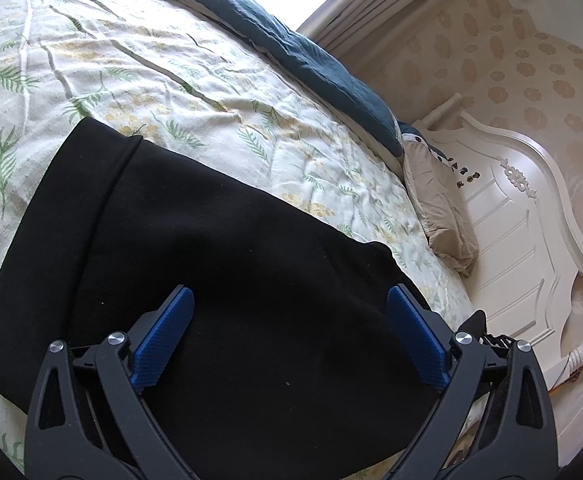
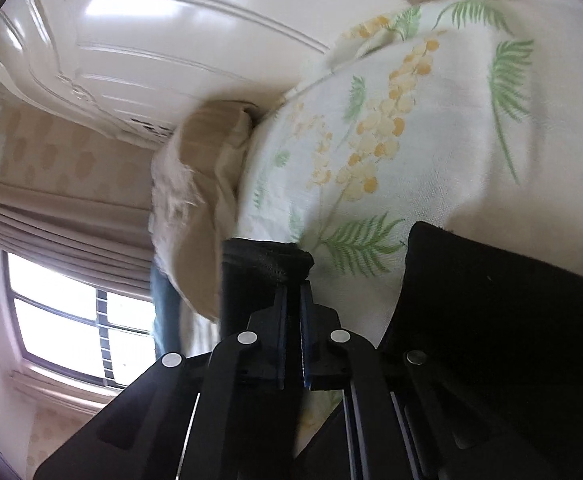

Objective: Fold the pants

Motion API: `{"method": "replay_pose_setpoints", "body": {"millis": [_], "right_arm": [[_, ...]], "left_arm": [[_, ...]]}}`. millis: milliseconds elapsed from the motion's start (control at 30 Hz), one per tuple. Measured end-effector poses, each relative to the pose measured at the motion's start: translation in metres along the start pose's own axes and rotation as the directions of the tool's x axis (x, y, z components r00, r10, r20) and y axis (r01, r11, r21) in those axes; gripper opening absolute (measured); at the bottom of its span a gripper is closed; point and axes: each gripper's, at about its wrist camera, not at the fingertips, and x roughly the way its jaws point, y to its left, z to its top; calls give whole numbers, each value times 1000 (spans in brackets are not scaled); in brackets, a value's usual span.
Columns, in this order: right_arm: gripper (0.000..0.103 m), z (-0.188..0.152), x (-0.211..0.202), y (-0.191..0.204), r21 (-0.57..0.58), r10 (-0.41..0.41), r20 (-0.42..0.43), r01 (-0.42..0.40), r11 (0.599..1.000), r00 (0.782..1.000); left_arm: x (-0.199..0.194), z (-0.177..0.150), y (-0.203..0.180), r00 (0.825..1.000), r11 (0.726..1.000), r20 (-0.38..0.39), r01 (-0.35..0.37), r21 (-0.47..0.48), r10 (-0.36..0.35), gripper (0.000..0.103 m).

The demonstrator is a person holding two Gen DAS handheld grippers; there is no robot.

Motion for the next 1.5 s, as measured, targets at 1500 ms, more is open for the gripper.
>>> {"method": "replay_pose_setpoints", "body": {"millis": [1500], "right_arm": [[42,-14,-157,-53,-140,-166,151,188,972,974]], "left_arm": [[-1,-2,-4,1000,998,-1,-4,58,4,97]]}}
